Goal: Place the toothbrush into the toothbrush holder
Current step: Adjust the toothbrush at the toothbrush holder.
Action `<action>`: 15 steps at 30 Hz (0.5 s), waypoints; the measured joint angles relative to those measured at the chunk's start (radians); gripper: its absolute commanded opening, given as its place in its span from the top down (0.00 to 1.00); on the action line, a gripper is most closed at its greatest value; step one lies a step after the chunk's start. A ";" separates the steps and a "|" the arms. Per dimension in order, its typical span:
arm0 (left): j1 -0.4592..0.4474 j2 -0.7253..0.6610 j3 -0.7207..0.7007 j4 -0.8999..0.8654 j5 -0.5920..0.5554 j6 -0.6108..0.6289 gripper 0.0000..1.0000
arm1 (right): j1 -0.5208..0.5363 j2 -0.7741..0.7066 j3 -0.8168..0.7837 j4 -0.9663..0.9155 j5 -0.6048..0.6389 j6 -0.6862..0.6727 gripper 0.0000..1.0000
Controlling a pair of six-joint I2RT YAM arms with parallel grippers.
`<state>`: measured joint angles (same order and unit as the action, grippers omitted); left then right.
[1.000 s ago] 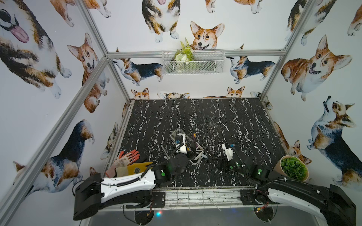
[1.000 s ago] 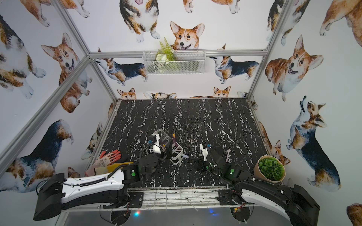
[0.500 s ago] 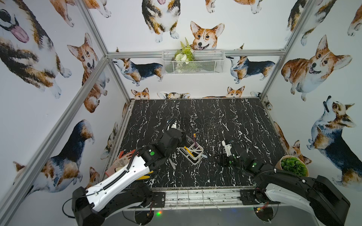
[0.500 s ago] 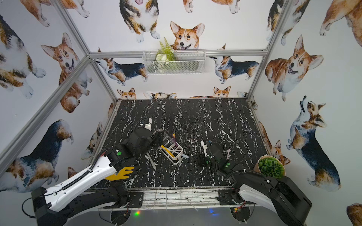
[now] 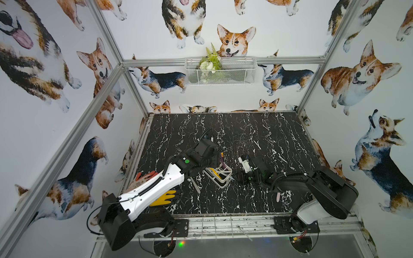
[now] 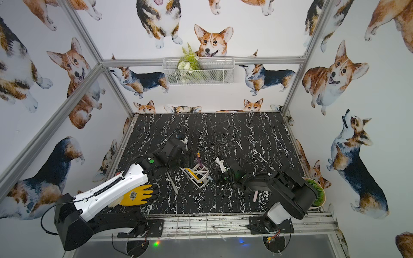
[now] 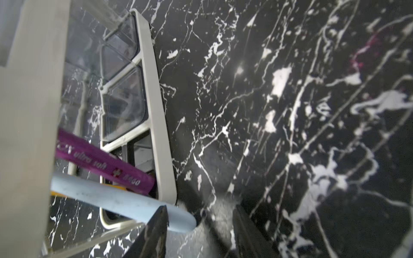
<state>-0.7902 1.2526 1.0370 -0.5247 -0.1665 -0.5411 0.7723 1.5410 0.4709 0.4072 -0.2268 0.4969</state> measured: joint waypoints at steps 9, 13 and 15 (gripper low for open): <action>0.030 0.030 0.013 -0.048 0.057 0.023 0.44 | 0.000 0.086 0.002 0.143 -0.062 0.004 0.60; 0.043 0.034 0.030 -0.083 0.067 0.035 0.42 | 0.000 0.090 -0.010 0.174 -0.065 0.008 0.60; 0.059 0.040 0.042 -0.108 0.075 0.042 0.41 | 0.000 0.089 -0.014 0.180 -0.066 0.009 0.60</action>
<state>-0.7315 1.2922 1.0790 -0.6331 -0.0917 -0.4995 0.7723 1.6302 0.4568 0.5873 -0.2924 0.5056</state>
